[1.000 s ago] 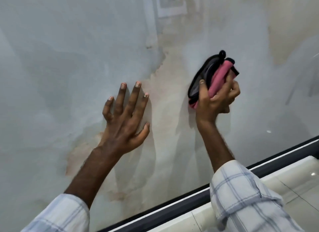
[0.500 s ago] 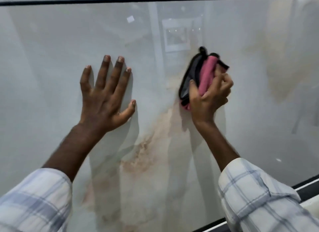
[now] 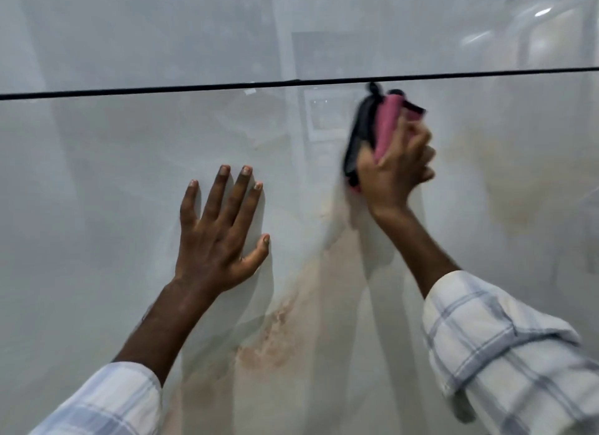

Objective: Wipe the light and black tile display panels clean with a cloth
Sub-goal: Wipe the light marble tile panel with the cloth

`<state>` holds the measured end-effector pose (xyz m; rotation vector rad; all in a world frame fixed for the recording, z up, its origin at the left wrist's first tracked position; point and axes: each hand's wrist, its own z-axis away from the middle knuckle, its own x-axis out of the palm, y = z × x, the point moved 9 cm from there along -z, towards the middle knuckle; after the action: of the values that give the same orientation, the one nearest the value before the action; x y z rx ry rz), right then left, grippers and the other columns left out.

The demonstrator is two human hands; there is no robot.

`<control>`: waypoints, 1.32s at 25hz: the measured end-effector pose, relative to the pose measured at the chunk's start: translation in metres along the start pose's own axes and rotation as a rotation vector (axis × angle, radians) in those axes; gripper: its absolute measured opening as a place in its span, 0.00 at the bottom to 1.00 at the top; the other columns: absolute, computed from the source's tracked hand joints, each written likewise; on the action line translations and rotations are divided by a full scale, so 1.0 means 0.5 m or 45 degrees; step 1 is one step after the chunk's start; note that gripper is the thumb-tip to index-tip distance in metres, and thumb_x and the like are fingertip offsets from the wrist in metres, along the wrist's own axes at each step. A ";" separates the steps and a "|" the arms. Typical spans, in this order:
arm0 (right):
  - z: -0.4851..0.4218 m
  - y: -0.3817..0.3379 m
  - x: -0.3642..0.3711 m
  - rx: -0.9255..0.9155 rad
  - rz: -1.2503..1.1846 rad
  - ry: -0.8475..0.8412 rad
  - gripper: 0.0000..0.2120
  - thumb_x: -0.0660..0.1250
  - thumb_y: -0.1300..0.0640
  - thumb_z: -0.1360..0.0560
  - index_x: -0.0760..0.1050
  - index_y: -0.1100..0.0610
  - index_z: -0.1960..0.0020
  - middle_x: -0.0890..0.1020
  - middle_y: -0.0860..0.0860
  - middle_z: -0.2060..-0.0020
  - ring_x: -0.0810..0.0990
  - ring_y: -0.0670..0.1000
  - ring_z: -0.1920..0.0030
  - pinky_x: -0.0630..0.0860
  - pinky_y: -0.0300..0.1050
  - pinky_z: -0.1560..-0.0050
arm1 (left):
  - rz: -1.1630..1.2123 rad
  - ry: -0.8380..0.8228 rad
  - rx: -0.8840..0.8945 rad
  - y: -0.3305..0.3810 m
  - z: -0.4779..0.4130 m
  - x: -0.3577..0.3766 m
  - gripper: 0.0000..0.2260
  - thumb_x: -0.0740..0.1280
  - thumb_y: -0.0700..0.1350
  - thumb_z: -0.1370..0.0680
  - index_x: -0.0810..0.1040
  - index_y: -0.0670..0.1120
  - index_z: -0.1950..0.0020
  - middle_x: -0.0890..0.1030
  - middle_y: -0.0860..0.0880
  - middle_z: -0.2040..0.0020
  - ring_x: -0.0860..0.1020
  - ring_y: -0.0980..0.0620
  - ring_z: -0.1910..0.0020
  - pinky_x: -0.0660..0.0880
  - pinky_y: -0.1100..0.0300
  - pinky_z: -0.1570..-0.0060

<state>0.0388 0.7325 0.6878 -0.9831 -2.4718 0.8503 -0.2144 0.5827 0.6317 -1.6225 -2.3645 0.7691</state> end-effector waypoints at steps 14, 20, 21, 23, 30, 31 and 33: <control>-0.094 -0.002 -0.004 0.141 0.031 -0.014 0.38 0.60 0.42 0.31 0.67 0.51 0.22 0.69 0.57 0.28 0.70 0.64 0.34 0.64 0.58 0.37 | 0.057 0.021 -0.134 -0.091 0.038 -0.039 0.33 0.57 0.56 0.18 0.59 0.40 0.16 0.55 0.40 0.15 0.55 0.40 0.16 0.55 0.33 0.24; 0.101 -0.302 0.061 -1.175 0.176 -0.200 0.40 0.65 0.43 0.34 0.70 0.53 0.23 0.75 0.56 0.31 0.73 0.60 0.38 0.63 0.55 0.46 | 0.007 0.110 -0.134 -0.080 0.057 -0.029 0.32 0.58 0.54 0.18 0.62 0.39 0.18 0.59 0.39 0.16 0.59 0.37 0.17 0.58 0.32 0.24; 0.086 -0.296 0.052 -1.297 0.211 -0.191 0.40 0.67 0.42 0.34 0.70 0.52 0.23 0.74 0.55 0.30 0.74 0.59 0.37 0.62 0.55 0.47 | 0.014 0.104 -0.123 -0.080 0.055 -0.030 0.32 0.59 0.54 0.18 0.62 0.39 0.18 0.59 0.39 0.17 0.59 0.37 0.17 0.58 0.32 0.23; 0.008 -0.242 0.039 -1.133 0.220 -0.179 0.39 0.68 0.41 0.33 0.69 0.47 0.23 0.73 0.52 0.29 0.73 0.58 0.36 0.59 0.53 0.47 | 0.022 0.078 -0.109 -0.081 0.056 -0.029 0.33 0.60 0.55 0.19 0.62 0.39 0.18 0.59 0.39 0.16 0.58 0.37 0.17 0.57 0.32 0.23; 0.134 -0.347 0.071 -0.935 0.059 -0.121 0.40 0.66 0.42 0.34 0.71 0.55 0.25 0.75 0.58 0.33 0.71 0.60 0.39 0.63 0.53 0.47 | 0.008 0.081 -0.126 -0.084 0.067 -0.023 0.33 0.61 0.55 0.19 0.63 0.39 0.18 0.60 0.39 0.17 0.58 0.38 0.17 0.56 0.33 0.22; 0.192 -0.374 0.079 -1.166 0.067 -0.168 0.39 0.66 0.42 0.33 0.72 0.55 0.25 0.76 0.58 0.33 0.73 0.60 0.39 0.65 0.55 0.47 | 0.014 0.084 -0.132 -0.085 0.067 -0.024 0.33 0.61 0.55 0.19 0.64 0.39 0.19 0.61 0.39 0.17 0.58 0.38 0.17 0.56 0.33 0.22; 0.221 -0.363 0.072 -1.450 0.086 -0.223 0.36 0.66 0.39 0.29 0.72 0.54 0.24 0.76 0.56 0.32 0.74 0.59 0.37 0.66 0.59 0.46 | 0.041 0.088 -0.124 -0.086 0.066 -0.024 0.33 0.62 0.55 0.19 0.65 0.38 0.19 0.61 0.39 0.18 0.58 0.38 0.17 0.56 0.33 0.22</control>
<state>-0.1338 0.6082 0.7240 -1.3205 -3.0563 -0.6270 -0.2585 0.5495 0.6270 -1.6999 -2.3672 0.6016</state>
